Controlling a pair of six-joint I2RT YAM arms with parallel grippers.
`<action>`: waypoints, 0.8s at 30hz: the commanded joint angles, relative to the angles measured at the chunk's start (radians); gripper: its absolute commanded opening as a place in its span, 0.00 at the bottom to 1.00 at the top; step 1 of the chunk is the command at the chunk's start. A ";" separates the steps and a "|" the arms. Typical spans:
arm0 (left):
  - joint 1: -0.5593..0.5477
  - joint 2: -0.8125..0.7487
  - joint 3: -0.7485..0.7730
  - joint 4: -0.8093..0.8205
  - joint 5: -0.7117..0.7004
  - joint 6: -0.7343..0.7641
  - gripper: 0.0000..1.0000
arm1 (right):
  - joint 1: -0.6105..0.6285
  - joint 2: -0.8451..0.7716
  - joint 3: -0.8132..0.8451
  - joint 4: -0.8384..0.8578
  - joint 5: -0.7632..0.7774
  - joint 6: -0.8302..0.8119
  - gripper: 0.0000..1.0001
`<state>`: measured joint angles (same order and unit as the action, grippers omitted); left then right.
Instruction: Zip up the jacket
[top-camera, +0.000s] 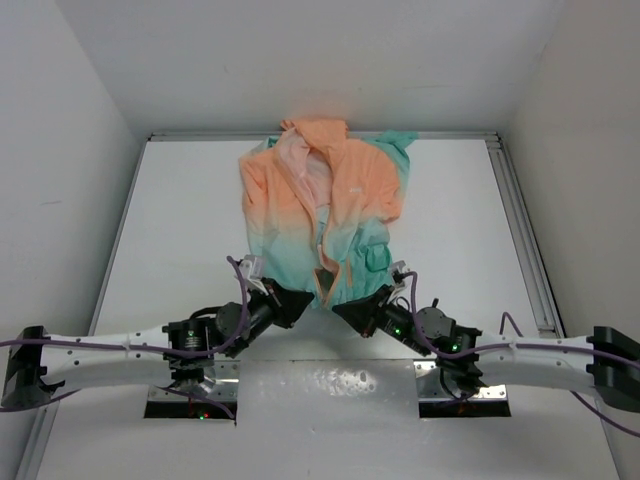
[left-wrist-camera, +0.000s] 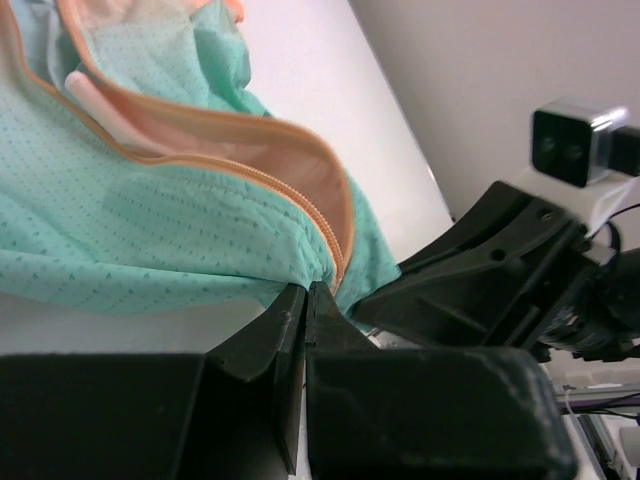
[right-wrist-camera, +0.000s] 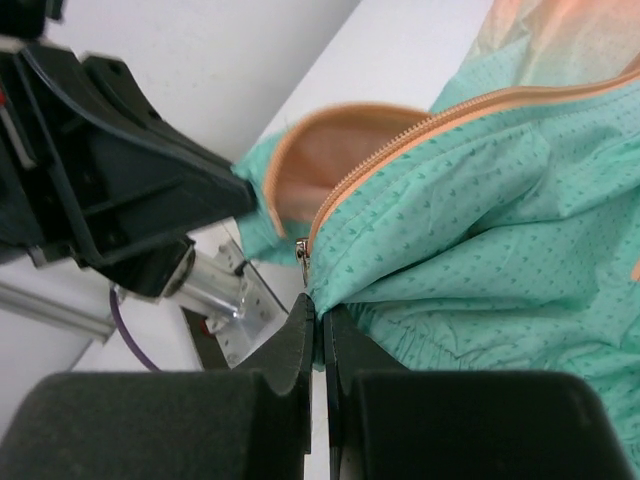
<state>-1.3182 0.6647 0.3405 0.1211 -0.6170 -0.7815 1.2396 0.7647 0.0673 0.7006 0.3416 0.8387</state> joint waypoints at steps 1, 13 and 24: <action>0.010 -0.030 0.008 0.071 0.019 0.031 0.00 | 0.004 -0.016 0.049 -0.038 -0.052 0.007 0.00; 0.011 -0.076 -0.008 0.100 0.100 0.133 0.00 | 0.006 -0.111 0.091 -0.251 -0.181 -0.033 0.00; 0.057 -0.155 -0.037 0.109 0.180 0.278 0.00 | 0.006 -0.153 0.250 -0.532 -0.236 -0.125 0.00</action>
<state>-1.2781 0.5102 0.3046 0.1783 -0.4828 -0.5510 1.2396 0.5983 0.2707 0.2188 0.1116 0.7540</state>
